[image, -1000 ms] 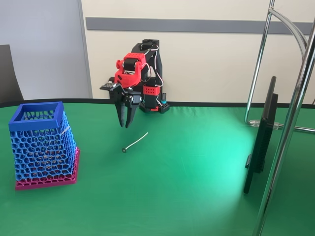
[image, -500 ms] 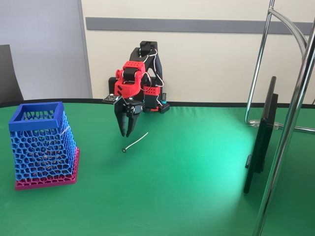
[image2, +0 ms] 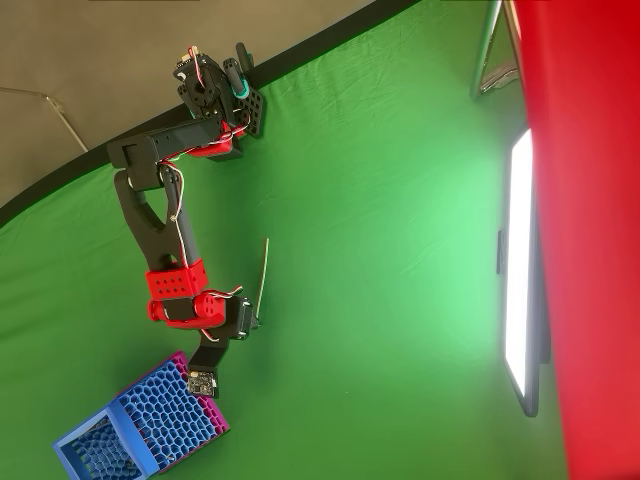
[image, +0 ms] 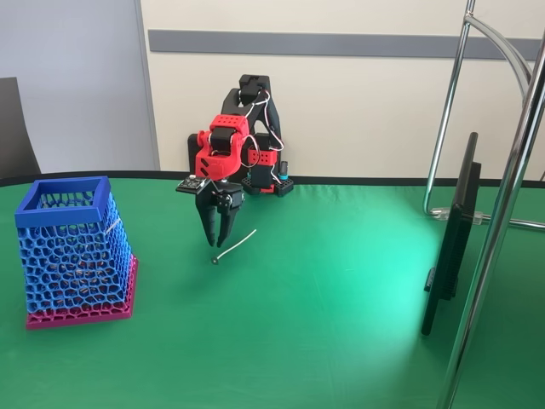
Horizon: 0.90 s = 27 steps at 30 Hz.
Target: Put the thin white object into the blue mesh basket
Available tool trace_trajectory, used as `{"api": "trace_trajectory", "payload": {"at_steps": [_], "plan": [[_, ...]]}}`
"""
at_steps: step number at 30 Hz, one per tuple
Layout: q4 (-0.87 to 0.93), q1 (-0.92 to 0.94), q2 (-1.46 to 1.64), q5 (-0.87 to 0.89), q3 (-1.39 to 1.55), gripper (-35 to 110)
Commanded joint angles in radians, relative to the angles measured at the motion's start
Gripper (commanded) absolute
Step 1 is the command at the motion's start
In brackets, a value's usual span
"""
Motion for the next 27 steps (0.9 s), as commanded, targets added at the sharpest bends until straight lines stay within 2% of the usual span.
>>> {"api": "trace_trajectory", "payload": {"at_steps": [1,27], "plan": [[-0.014,-0.008,0.005,-0.008,-0.029,11],[-0.014,0.014,-0.087,-0.055,-0.061,11]]}}
